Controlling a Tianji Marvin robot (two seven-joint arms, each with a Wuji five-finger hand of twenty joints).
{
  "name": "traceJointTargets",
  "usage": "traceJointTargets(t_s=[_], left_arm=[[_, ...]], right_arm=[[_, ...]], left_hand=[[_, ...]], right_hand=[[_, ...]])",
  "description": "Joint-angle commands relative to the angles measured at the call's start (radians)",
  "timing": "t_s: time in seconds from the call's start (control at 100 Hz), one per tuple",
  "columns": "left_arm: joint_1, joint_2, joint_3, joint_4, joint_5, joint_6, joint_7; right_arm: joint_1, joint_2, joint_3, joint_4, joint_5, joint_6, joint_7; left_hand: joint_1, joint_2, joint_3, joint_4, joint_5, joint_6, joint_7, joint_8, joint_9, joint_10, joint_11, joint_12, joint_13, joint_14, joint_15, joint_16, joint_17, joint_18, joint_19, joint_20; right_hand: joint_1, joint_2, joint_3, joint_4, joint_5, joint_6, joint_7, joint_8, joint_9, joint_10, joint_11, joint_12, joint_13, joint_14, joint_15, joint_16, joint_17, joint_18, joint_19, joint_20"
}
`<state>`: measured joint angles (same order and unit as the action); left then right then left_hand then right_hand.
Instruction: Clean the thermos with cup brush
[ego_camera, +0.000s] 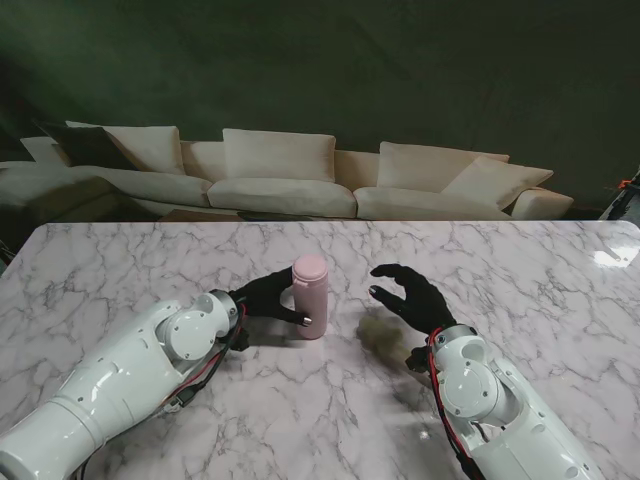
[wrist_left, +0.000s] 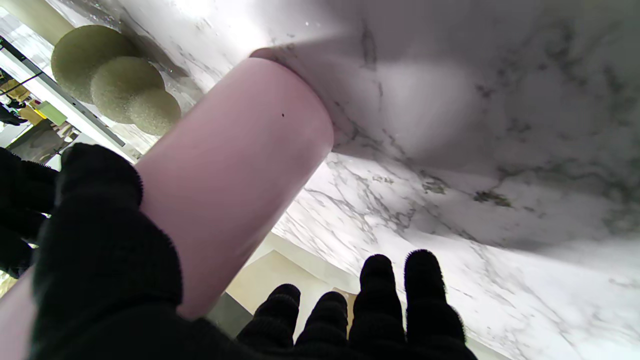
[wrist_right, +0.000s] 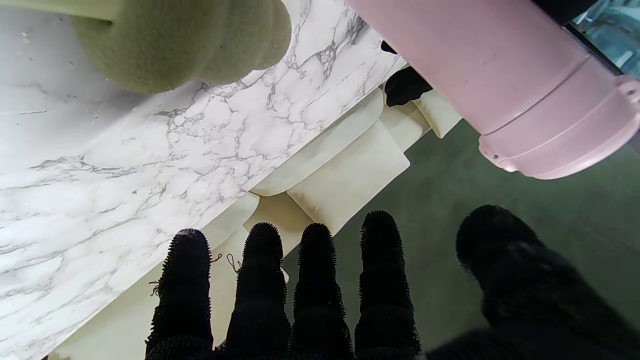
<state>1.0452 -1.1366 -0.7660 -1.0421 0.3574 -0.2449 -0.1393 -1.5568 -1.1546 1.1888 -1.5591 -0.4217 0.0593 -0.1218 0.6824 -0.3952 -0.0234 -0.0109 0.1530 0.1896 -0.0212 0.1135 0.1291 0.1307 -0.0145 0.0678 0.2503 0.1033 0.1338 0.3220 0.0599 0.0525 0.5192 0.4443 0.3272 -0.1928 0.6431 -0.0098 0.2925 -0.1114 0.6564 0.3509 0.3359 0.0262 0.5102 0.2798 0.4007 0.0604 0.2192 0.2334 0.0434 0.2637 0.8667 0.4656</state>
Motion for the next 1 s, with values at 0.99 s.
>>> traceJointTargets(t_s=[0.99], left_arm=[[0.035,-0.063,-0.002,0.002,-0.145,0.052,0.052]], right_arm=[[0.013,-0.001,-0.019,0.014,0.001,-0.001,0.009]], left_hand=[[0.137,0.135,0.022,0.015,0.151,-0.270,0.277,0.548,-0.018,-0.030,0.026,0.158,-0.016,0.066,-0.001,0.025,0.004,0.109,-0.019,0.046]], right_hand=[[0.001,0.036,-0.021,-0.016,-0.010,0.011,-0.008,0.000,-0.010,-0.003,0.020,0.008,0.005,-0.006,0.012,0.012,-0.016,-0.006,0.001,0.005]])
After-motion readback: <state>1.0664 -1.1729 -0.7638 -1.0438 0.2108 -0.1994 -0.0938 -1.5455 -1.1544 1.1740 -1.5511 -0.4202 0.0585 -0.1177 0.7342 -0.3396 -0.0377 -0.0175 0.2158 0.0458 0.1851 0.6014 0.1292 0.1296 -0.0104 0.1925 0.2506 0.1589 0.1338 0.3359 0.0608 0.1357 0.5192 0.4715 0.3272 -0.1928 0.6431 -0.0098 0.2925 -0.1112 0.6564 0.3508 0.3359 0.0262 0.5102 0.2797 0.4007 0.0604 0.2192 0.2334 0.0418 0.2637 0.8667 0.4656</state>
